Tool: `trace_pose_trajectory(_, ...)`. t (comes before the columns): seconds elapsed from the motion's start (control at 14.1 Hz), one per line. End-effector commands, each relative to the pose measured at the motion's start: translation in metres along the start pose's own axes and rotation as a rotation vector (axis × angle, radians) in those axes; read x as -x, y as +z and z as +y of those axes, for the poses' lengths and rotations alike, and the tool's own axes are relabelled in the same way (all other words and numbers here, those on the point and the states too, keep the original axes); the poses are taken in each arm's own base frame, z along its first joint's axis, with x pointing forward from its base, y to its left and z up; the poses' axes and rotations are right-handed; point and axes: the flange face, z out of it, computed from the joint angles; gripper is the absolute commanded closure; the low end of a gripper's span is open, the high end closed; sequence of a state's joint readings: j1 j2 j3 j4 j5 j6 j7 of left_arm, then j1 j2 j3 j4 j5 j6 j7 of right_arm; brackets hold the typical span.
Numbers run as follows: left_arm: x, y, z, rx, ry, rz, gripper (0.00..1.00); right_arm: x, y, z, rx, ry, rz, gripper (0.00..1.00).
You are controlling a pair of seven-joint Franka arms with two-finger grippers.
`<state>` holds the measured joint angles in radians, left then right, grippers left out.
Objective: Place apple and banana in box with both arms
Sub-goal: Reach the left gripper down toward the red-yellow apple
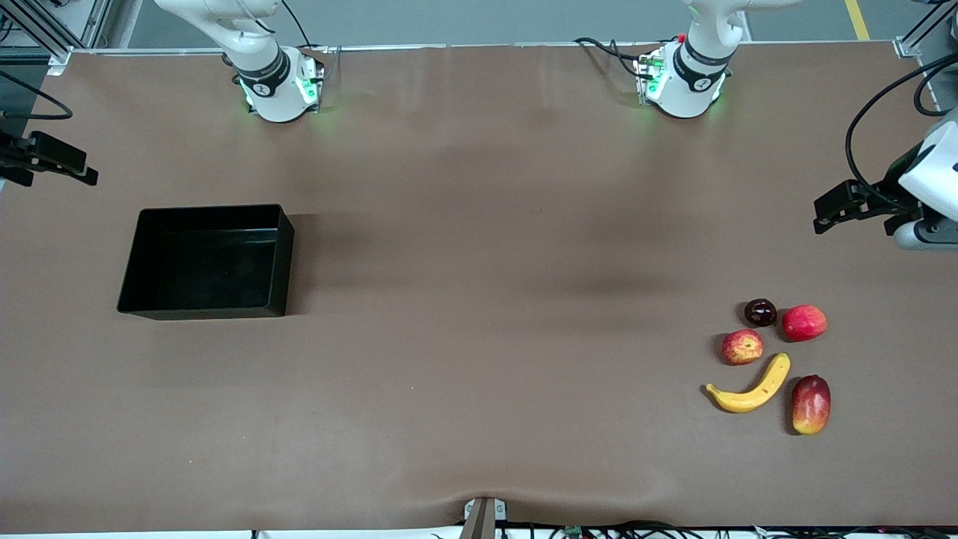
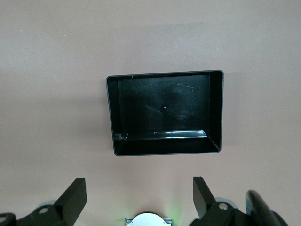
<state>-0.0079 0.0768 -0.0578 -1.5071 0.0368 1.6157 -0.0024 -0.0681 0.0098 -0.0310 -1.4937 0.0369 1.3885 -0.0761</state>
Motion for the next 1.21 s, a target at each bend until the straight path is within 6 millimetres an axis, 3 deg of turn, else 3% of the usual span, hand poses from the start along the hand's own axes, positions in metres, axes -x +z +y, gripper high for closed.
trace_pose_trajectory(0.0, 0.004, -0.009, 0.004, 0.006, 0.003, 0.005, 0.0, 0.0, -0.005, 0.004, -0.021, -0.008, 0.002, 0.0)
trace_pose_trajectory(0.14, 0.0, 0.0, 0.007, 0.008, 0.007, -0.01, 0.0, -0.001, -0.005, 0.006, -0.021, -0.004, 0.004, 0.0)
trace_pose_trajectory(0.21, -0.007, 0.014, 0.008, 0.009, 0.011, -0.031, 0.0, 0.0, -0.006, 0.005, -0.019, -0.007, 0.005, 0.0)
trace_pose_trajectory(0.64, -0.064, 0.136, 0.001, 0.024, -0.001, -0.057, 0.0, -0.006, 0.003, 0.015, -0.021, 0.009, -0.012, 0.0)
trace_pose_trajectory(0.78, -0.075, 0.175, -0.001, 0.024, -0.003, -0.065, 0.0, -0.01, 0.011, 0.038, -0.03, 0.046, -0.025, 0.0)
trace_pose_trajectory(1.07, -0.088, 0.247, -0.009, -0.036, 0.025, -0.049, 0.0, -0.038, 0.06, 0.058, -0.028, 0.011, -0.112, 0.0)
trace_pose_trajectory(1.14, -0.091, 0.263, -0.021, -0.051, 0.02, -0.035, 0.0, -0.045, 0.076, 0.071, -0.035, 0.03, -0.133, 0.0)
